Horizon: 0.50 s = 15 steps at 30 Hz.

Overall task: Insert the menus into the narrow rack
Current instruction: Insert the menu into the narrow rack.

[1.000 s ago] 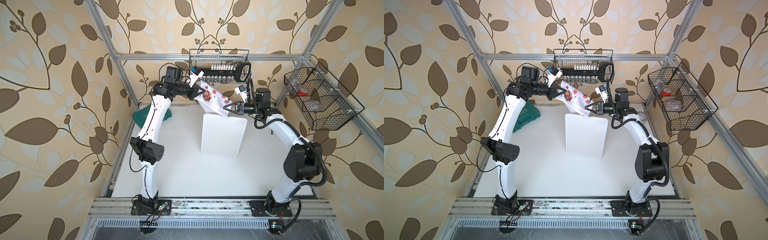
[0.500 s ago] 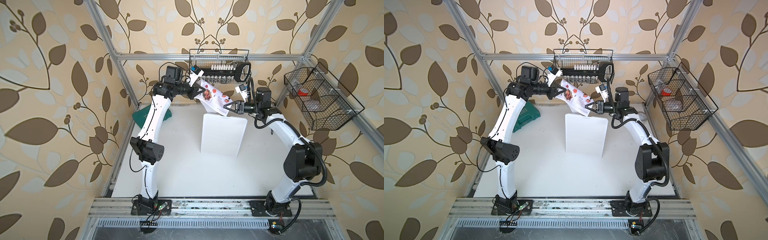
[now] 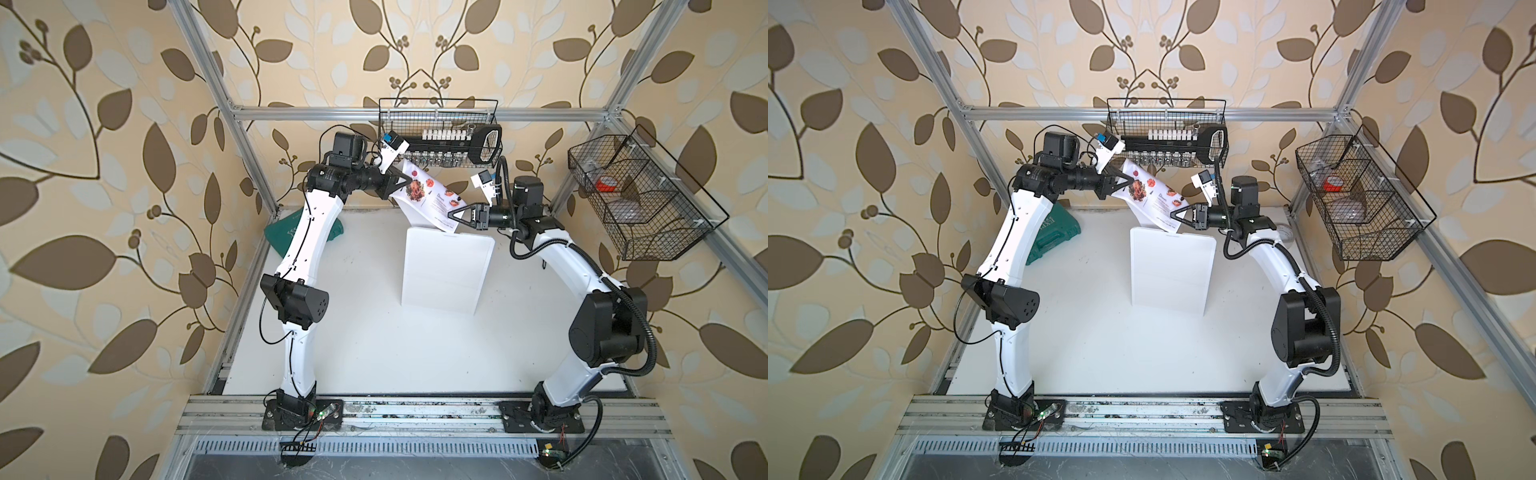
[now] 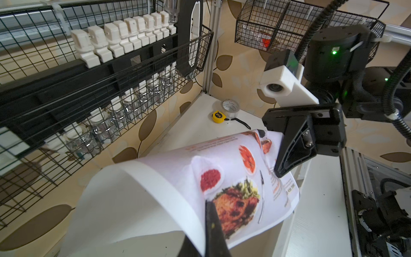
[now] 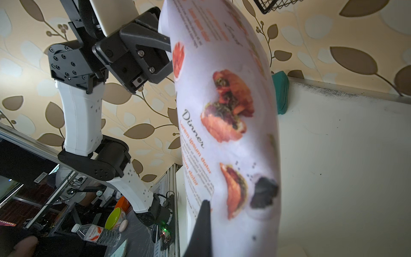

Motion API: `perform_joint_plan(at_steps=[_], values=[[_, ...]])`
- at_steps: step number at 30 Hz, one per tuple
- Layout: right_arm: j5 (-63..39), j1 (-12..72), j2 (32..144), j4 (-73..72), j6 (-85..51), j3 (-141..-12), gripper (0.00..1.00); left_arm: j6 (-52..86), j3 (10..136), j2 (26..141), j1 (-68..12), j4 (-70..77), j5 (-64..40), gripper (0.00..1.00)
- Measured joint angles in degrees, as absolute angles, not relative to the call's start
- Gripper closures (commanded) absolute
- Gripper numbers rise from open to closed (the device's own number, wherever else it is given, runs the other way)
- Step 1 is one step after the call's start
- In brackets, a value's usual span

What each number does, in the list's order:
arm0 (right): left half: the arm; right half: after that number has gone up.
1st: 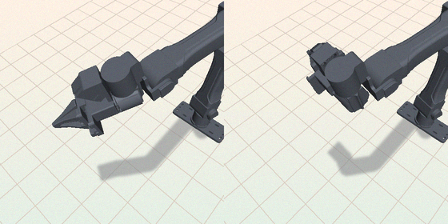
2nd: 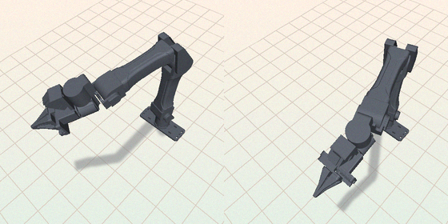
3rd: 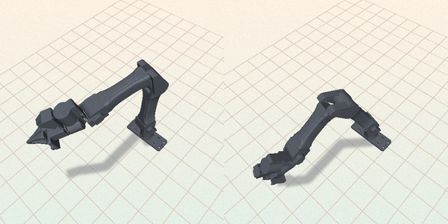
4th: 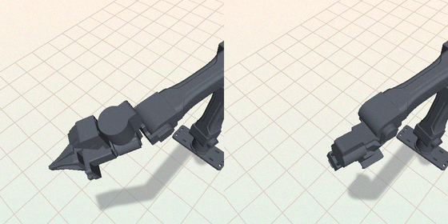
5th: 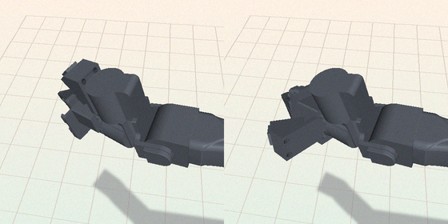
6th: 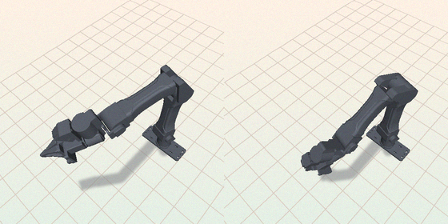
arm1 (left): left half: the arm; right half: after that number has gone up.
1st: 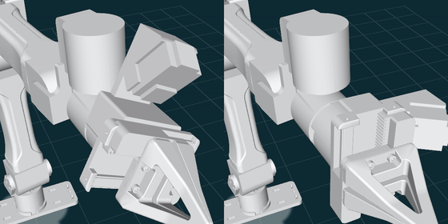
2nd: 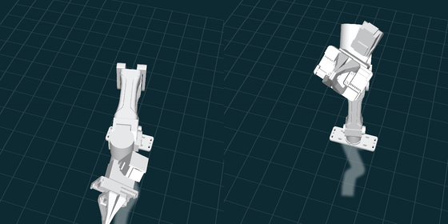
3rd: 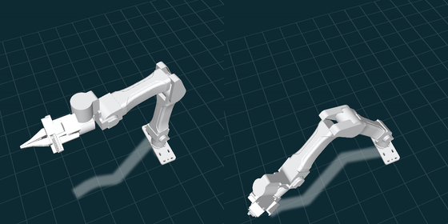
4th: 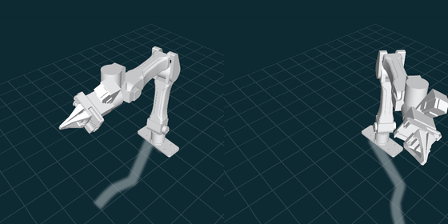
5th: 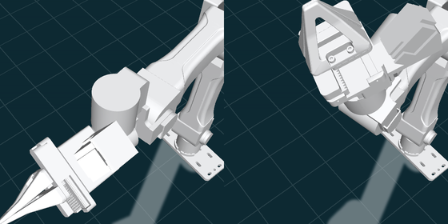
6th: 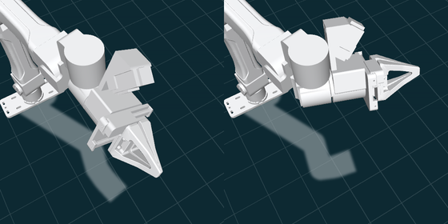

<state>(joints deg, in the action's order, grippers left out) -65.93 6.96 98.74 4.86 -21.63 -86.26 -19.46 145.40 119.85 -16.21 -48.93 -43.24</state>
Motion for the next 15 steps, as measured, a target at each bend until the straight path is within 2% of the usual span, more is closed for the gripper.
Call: perform_joint_plan(at_steps=[15], values=[[-65.1, 6.96, 97.12, 5.06, -20.86, -84.09, 0.99, -19.62, 144.84, 119.85, -16.6, -49.47, -42.81, 1.0]])
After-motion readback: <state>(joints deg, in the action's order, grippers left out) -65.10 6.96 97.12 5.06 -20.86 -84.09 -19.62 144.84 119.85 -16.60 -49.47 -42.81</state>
